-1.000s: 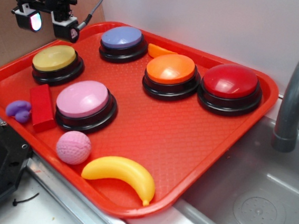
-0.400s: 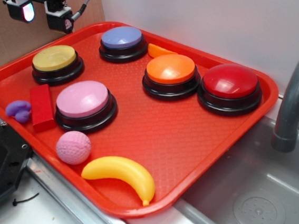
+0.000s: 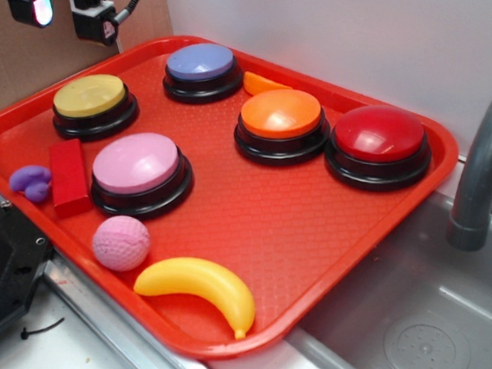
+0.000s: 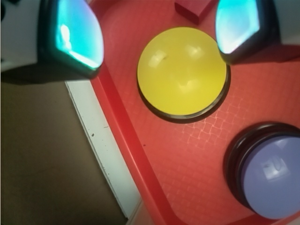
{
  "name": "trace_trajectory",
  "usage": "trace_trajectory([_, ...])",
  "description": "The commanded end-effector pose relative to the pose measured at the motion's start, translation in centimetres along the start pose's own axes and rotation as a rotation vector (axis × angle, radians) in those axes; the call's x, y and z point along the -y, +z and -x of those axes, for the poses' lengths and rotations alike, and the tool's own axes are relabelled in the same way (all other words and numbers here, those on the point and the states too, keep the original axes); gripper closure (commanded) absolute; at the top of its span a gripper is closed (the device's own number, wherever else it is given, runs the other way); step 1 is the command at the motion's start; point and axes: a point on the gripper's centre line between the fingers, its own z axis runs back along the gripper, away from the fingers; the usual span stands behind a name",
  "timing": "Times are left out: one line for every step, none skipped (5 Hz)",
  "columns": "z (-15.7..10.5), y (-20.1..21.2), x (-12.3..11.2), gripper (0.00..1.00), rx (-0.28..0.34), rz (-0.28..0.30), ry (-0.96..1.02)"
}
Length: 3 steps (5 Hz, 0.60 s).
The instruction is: Push the yellow button.
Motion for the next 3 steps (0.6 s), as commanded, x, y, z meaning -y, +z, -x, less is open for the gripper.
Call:
trace_trajectory([-0.6,3.3,-0.8,0.0,0.093,-0.013,0.021])
trace_trajectory([-0.3,3.9,-0.7,0.0,0.097,-0.013,0.018])
trace_trajectory([0.2,4.8,-1.2,0.0,0.149,0.019,0.045])
